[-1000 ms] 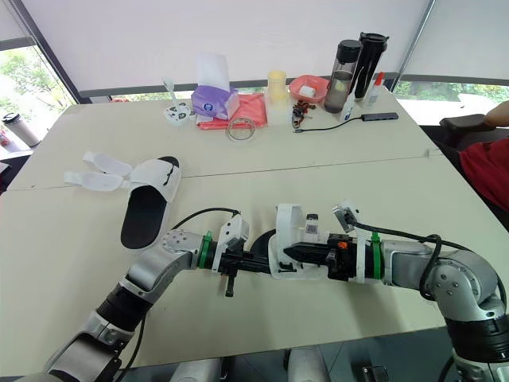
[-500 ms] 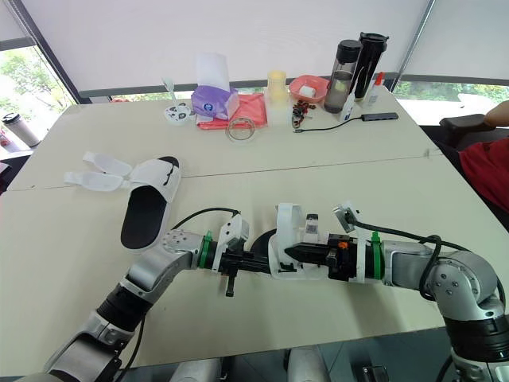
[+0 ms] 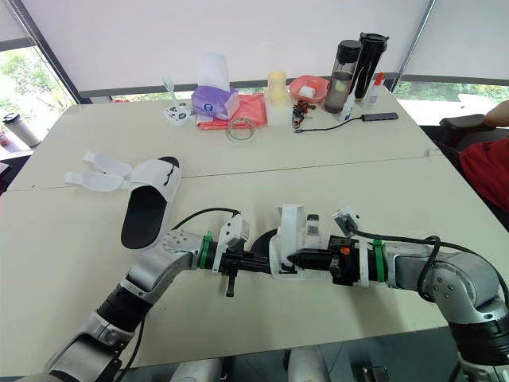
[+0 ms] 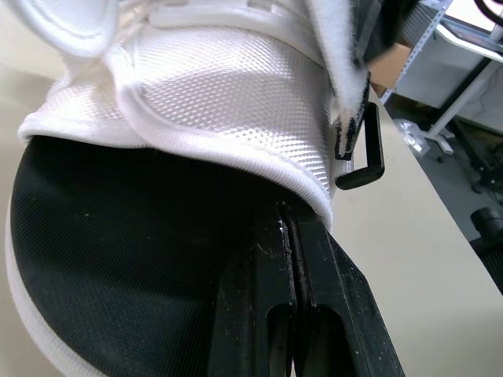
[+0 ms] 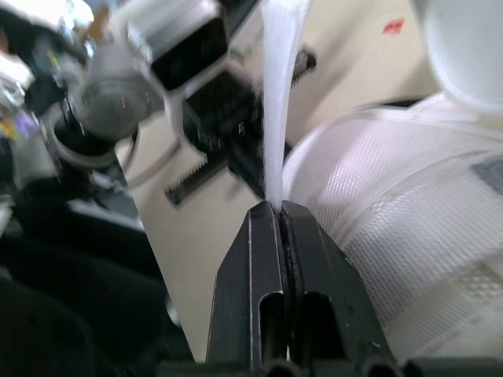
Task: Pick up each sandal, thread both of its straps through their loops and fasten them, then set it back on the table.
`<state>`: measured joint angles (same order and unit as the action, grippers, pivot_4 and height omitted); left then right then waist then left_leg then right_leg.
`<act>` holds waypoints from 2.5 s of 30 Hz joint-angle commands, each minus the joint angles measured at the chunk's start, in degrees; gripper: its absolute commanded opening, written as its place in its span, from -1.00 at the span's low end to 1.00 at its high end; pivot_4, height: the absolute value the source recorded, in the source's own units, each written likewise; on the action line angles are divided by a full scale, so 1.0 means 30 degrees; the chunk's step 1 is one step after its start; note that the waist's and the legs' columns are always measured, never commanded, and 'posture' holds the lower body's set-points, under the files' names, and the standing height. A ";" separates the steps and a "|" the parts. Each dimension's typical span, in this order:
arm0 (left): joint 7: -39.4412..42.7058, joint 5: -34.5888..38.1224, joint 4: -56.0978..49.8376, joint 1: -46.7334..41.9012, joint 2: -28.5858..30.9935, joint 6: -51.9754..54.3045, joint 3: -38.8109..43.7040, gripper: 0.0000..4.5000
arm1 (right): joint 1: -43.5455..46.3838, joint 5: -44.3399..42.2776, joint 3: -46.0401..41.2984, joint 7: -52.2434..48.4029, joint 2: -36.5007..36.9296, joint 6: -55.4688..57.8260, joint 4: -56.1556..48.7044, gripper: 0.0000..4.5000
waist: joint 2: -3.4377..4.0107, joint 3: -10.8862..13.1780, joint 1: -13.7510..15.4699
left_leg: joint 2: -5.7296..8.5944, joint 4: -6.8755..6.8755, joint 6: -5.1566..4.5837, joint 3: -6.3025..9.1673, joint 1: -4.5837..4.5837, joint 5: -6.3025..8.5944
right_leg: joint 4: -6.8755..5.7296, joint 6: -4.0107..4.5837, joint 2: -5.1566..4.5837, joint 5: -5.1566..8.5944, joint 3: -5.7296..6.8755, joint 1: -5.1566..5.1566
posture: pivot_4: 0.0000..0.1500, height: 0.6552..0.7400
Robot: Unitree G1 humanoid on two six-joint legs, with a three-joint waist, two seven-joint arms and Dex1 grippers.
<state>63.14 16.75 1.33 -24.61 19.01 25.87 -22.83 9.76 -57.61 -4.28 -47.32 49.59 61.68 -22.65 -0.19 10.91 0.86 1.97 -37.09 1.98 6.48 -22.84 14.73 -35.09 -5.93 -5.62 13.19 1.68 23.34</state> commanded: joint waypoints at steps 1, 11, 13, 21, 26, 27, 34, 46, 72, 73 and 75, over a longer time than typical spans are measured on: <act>-0.0586 -0.0686 0.0169 0.0329 0.0217 -0.0074 -0.0145 -1.00 | -0.0357 0.1391 0.1095 -0.0477 0.0558 -0.0370 -0.0369 -0.99 | 0.0000 -0.0001 -0.0001 | 0.0000 0.0001 0.0000 0.0001 0.0003 0.0000 | 0.0000 -0.0002 0.0000 0.0001 0.0000 -0.0002 | 1.00 1.00; -0.0937 -0.1964 0.0272 0.0319 0.0546 -0.1810 -0.0684 -1.00 | 0.0825 0.0627 0.0880 -0.1393 0.0457 0.0096 -0.0232 -0.99 | -0.0012 -0.0008 -0.0005 | -0.0005 0.0006 0.0002 0.0000 0.0034 0.0001 | 0.0001 -0.0001 0.0000 0.0003 -0.0001 -0.0026 | 1.00 1.00; -0.0964 -0.2000 0.0348 0.0350 0.0503 -0.1819 -0.0673 -1.00 | 0.1097 -0.0253 0.0446 -0.1378 0.0321 0.0805 -0.0033 -0.99 | -0.0013 -0.0007 0.0012 | -0.0005 0.0006 0.0002 0.0001 0.0030 0.0001 | 0.0001 0.0001 0.0000 0.0002 -0.0001 -0.0024 | 1.00 1.00; -0.1059 -0.1891 0.0193 0.0522 0.0528 -0.1687 -0.0625 -1.00 | 0.1131 -0.0539 0.0581 -0.1057 0.0158 0.1794 -0.0046 -0.99 | -0.0012 -0.0007 0.0006 | -0.0004 0.0006 0.0002 0.0003 0.0021 0.0001 | 0.0001 0.0003 -0.0001 0.0000 -0.0001 -0.0017 | 1.00 1.00; -0.1129 -0.1841 0.0089 0.0603 0.0554 -0.1612 -0.0593 -1.00 | 0.1034 0.0261 0.1505 -0.0915 0.0266 0.1788 -0.0253 -0.99 | -0.0012 -0.0008 0.0003 | -0.0003 0.0007 0.0002 0.0002 0.0023 0.0001 | 0.0001 0.0001 -0.0001 0.0002 -0.0001 -0.0018 | 1.00 1.00; -0.1137 -0.1834 0.0063 0.0622 0.0569 -0.1601 -0.0587 -1.00 | 0.1040 0.0280 0.1535 -0.0869 0.0211 0.1819 -0.0250 -0.99 | -0.0012 -0.0008 0.0002 | -0.0004 0.0009 0.0002 0.0003 0.0025 0.0001 | 0.0001 0.0001 0.0000 0.0002 -0.0001 -0.0020 | 1.00 1.00; -0.1426 -0.1848 -0.0046 0.0759 0.0531 -0.1513 -0.0440 -1.00 | 0.1071 0.2512 0.2999 -0.0477 0.0564 0.0914 -0.0090 -0.99 | -0.0038 -0.0046 -0.0021 | -0.0006 0.0019 0.0003 0.0001 0.0071 0.0002 | 0.0001 -0.0005 0.0000 0.0006 -0.0001 -0.0051 | 1.00 1.00; -0.1613 -0.1869 0.0175 0.0665 0.0339 -0.1723 -0.0486 -1.00 | 0.0921 0.4201 0.3759 -0.0167 0.1298 0.0634 -0.0139 -0.99 | -0.0053 -0.0095 -0.0020 | -0.0015 0.0021 0.0010 -0.0001 0.0109 0.0006 | 0.0005 -0.0004 -0.0001 0.0011 -0.0001 -0.0084 | 1.00 1.00; -0.1873 -0.1959 0.0608 0.0624 0.0070 -0.2082 -0.0318 -1.00 | 0.0690 0.6950 0.6305 0.0419 0.1630 0.0693 -0.0647 -0.99 | -0.0241 -0.0664 -0.0009 | -0.0157 0.0091 0.0057 -0.0005 0.0129 0.0036 | 0.0337 -0.0002 0.0006 0.0016 0.0043 -0.0208 | 1.00 1.00; -0.1872 -0.1963 0.0615 0.0625 0.0066 -0.2091 -0.0315 -1.00 | 0.0656 0.6986 0.6308 0.0324 0.1664 0.0610 -0.0673 -0.99 | -0.0241 -0.0665 -0.0009 | -0.0159 0.0091 0.0060 -0.0006 0.0132 0.0039 | 0.0337 -0.0002 0.0006 0.0016 0.0044 -0.0206 | 1.00 1.00; -0.1872 -0.1981 0.0657 0.0623 0.0057 -0.2103 -0.0297 -1.00 | 0.0452 0.6784 0.6086 -0.0134 0.1752 0.0289 -0.0867 -0.99 | -0.0238 -0.0667 -0.0010 | -0.0161 0.0093 0.0091 -0.0006 0.0135 0.0057 | 0.0337 -0.0002 0.0007 0.0016 0.0045 -0.0205 | 1.00 1.00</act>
<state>58.51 12.04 2.26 -22.92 18.74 19.35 -24.06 15.92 -40.66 8.23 -47.84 53.08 59.87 -27.39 -0.90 8.91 0.83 1.48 -36.80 2.27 6.46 -22.43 14.91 -34.07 -5.94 -5.60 13.24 1.81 22.73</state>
